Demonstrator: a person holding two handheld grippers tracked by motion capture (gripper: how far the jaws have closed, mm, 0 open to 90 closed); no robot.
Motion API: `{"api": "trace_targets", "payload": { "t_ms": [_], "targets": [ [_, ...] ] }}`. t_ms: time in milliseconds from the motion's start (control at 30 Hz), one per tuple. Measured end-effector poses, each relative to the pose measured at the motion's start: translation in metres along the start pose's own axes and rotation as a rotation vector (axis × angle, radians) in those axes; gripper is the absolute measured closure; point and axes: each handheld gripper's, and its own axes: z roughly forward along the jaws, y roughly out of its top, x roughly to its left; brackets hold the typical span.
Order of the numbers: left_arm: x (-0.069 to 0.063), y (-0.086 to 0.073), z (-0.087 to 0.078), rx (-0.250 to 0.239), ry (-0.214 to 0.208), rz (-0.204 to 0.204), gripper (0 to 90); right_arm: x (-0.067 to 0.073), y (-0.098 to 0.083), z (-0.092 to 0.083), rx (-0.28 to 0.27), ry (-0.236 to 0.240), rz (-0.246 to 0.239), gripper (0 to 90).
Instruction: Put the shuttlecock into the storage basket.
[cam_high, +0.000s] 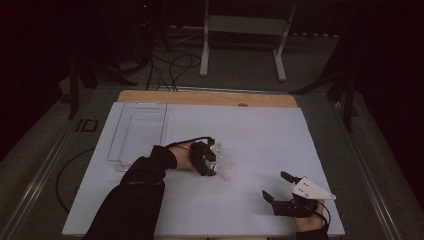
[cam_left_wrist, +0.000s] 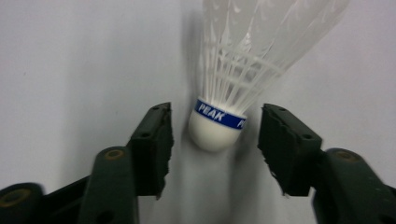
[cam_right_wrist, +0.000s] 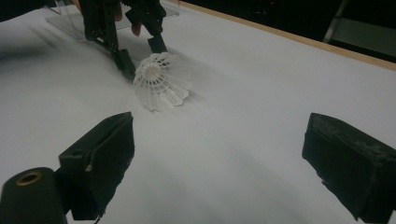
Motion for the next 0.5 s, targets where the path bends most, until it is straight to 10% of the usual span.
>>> {"api": "trace_targets", "payload": {
  "t_ms": [500],
  "targets": [
    [-0.0008, 0.0058, 0.0042, 0.029, -0.031, 0.045, 64.0, 0.0001, -0.0001, 0.0007, 0.001, 0.004, 0.000, 9.3]
  ]
}}
